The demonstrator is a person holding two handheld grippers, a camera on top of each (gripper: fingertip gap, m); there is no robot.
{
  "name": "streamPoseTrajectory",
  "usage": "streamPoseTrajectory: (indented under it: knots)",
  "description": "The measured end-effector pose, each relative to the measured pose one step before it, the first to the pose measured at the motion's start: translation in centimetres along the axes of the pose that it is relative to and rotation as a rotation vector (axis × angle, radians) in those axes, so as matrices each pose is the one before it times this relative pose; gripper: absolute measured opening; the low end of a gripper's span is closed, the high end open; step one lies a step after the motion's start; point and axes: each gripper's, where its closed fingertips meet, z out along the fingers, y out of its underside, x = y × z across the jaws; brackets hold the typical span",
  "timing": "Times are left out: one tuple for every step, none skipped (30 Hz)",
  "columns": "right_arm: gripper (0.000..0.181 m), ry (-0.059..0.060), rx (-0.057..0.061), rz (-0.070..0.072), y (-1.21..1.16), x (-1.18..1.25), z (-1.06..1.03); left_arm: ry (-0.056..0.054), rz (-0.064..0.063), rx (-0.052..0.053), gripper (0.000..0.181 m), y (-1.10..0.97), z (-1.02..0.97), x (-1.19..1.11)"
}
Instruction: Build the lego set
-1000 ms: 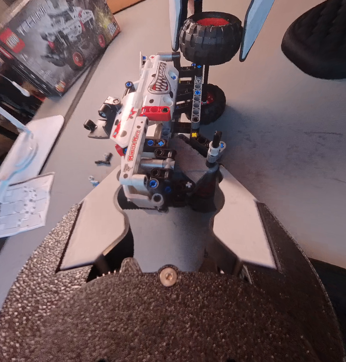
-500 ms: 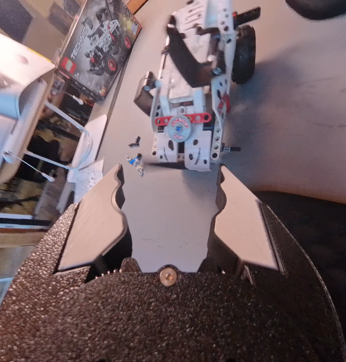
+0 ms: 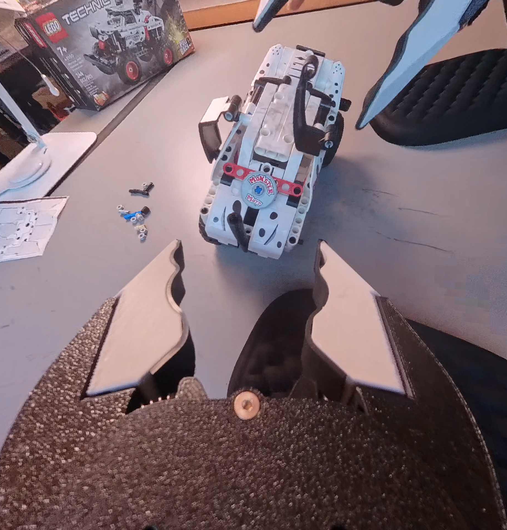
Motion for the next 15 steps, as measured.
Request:
streamPoseTrajectory:
  knots:
    - [0.091, -0.0261, -0.0327, -0.0265, -0.308, -0.075, 0.982, 0.0212, -0.0241, 0.0014, 0.088, 0.046, 0.379, 0.088]
    - [0.08, -0.0334, -0.0517, -0.0355, 0.215, -0.07, 0.905, 0.0053, -0.0146, 0.0013, 0.086, -0.104, 0.35, -0.021]
    - [0.072, -0.0509, -0.0415, -0.0334, 0.388, -0.103, 0.691, -0.0191, 0.0009, -0.0004, 0.081, -0.164, 0.243, -0.3]
    - [0.071, -0.0568, -0.0097, 0.0169, 0.18, 0.139, 0.311, -0.0275, 0.0067, -0.0012, 0.077, -0.187, 0.108, -0.414]
    - [0.071, -0.0535, -0.0075, 0.0499, 0.398, 0.519, -0.013, -0.0141, -0.0035, 0.0157, 0.076, -0.403, -0.049, -0.287]
    - [0.071, -0.054, -0.0086, 0.0658, 0.644, 0.718, -0.081, -0.0024, -0.0143, 0.0291, 0.075, -0.504, -0.122, -0.215]
    - [0.07, -0.0576, 0.0052, 0.073, 0.629, 0.799, -0.096, 0.0042, -0.0222, 0.0288, 0.075, -0.396, -0.121, -0.235]
    - [0.07, -0.0595, 0.026, 0.0636, 0.45, 0.7, -0.161, 0.0038, -0.0261, 0.0183, 0.075, -0.155, -0.078, -0.32]
    - [0.069, -0.0655, 0.0421, 0.0353, 0.167, 0.356, -0.398, -0.0009, -0.026, 0.0086, 0.076, 0.028, -0.056, -0.41]
    - [0.069, -0.048, 0.0241, 0.0001, 0.335, 0.199, -0.543, -0.0057, -0.0211, 0.0054, 0.075, 0.105, -0.053, -0.435]
    - [0.069, -0.0318, 0.0078, -0.0111, 0.442, 0.103, -0.617, -0.0066, -0.0135, 0.0048, 0.076, 0.13, -0.069, -0.376]
    - [0.069, -0.0181, -0.0005, -0.0034, 0.49, 0.128, -0.585, -0.0055, -0.0094, 0.0036, 0.075, 0.177, -0.075, -0.282]
    - [0.069, -0.0019, -0.0037, 0.0158, 0.416, 0.27, -0.485, -0.0022, -0.0099, 0.0024, 0.075, 0.187, -0.021, -0.209]
    - [0.069, 0.0036, -0.0031, 0.0269, 0.339, 0.286, -0.422, -0.0002, -0.0111, 0.0003, 0.074, 0.169, 0.029, -0.18]
    - [0.069, 0.0016, -0.0055, 0.0159, 0.344, 0.18, -0.375, 0.0027, -0.0083, -0.0018, 0.074, 0.114, 0.089, -0.123]
